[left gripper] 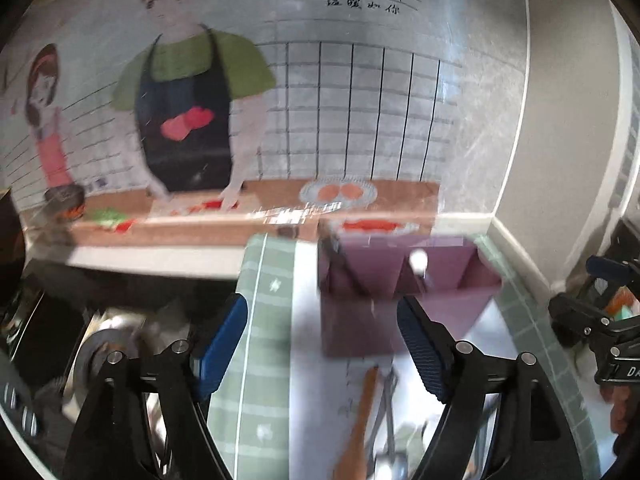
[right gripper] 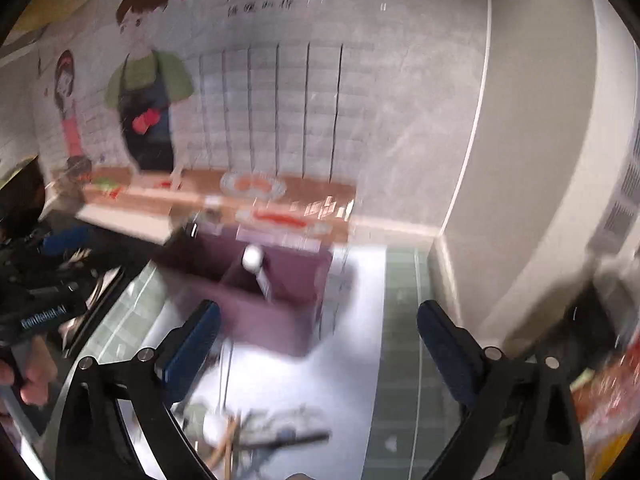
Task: Organize utensils
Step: 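Lower both spoons into the purple holder and open both tools, then grasp a wooden chopstick with the left tool while the right tool grasps another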
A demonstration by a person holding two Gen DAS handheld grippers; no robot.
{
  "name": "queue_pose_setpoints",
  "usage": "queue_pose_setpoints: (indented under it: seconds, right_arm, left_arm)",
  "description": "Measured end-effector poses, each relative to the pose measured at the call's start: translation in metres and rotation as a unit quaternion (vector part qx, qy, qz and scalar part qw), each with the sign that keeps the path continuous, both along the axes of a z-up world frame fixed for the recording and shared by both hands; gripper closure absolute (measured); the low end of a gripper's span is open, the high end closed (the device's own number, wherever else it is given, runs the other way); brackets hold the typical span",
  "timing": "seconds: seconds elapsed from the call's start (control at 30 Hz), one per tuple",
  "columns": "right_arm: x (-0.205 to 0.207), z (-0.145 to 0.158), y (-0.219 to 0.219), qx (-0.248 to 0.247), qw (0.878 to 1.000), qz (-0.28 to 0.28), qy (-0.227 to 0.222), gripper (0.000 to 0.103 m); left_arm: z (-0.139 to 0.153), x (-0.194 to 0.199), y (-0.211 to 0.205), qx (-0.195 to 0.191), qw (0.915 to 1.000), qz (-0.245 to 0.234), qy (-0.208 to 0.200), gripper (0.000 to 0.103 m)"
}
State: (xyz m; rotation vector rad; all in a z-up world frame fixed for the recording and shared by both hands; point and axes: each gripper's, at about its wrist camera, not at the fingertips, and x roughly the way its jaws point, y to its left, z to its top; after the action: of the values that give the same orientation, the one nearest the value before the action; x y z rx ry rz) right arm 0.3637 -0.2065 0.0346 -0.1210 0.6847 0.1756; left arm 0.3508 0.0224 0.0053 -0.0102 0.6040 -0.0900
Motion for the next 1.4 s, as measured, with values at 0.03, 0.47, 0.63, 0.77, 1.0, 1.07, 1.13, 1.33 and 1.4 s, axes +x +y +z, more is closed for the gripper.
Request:
queue_pose_setpoints:
  seconds: [0.03,0.47,0.63,0.77,1.0,1.07,1.13,1.33,1.4]
  right_arm:
    - [-0.005,-0.006,-0.003,0.003,1.000,0.009,0.015,0.005]
    - [-0.068,-0.101,0.020,-0.161,0.982,0.043,0.083,0.004]
    - [-0.090,-0.115,0.014,-0.146,0.982,0.059,0.103,0.028]
    - [-0.092,-0.112,-0.003,-0.109,0.985,0.044,0.124,0.057]
    - [-0.100,-0.102,-0.028,-0.061,0.991,0.011,0.121,0.057]
    - [-0.102,-0.102,-0.030,-0.053,0.991,0.011,0.122,0.057]
    - [-0.102,-0.101,-0.029,-0.050,0.992,0.013,0.119,0.057]
    - [-0.090,-0.099,-0.012,-0.046,0.990,0.031,0.128,0.057]
    - [-0.086,-0.098,-0.006,-0.022,0.988,0.051,0.143,0.066]
  left_arm:
    - [-0.005,-0.010,0.000,0.002,1.0000,0.003,0.006,0.025]
    - [-0.079,-0.094,-0.007,-0.015,0.9935,-0.028,0.110,0.024]
    - [-0.095,-0.103,-0.038,-0.036,0.9811,-0.111,0.154,0.043]
    - [-0.100,-0.097,-0.067,-0.045,0.9673,-0.165,0.187,0.061]
    - [-0.113,-0.065,-0.096,-0.024,0.9565,-0.169,0.236,0.084]
    - [-0.116,-0.061,-0.099,-0.020,0.9556,-0.166,0.242,0.084]
    - [-0.118,-0.059,-0.101,-0.016,0.9562,-0.165,0.241,0.086]
    - [-0.116,-0.064,-0.079,-0.027,0.9636,-0.146,0.223,0.097]
    - [-0.114,-0.067,-0.062,-0.024,0.9669,-0.126,0.221,0.097]
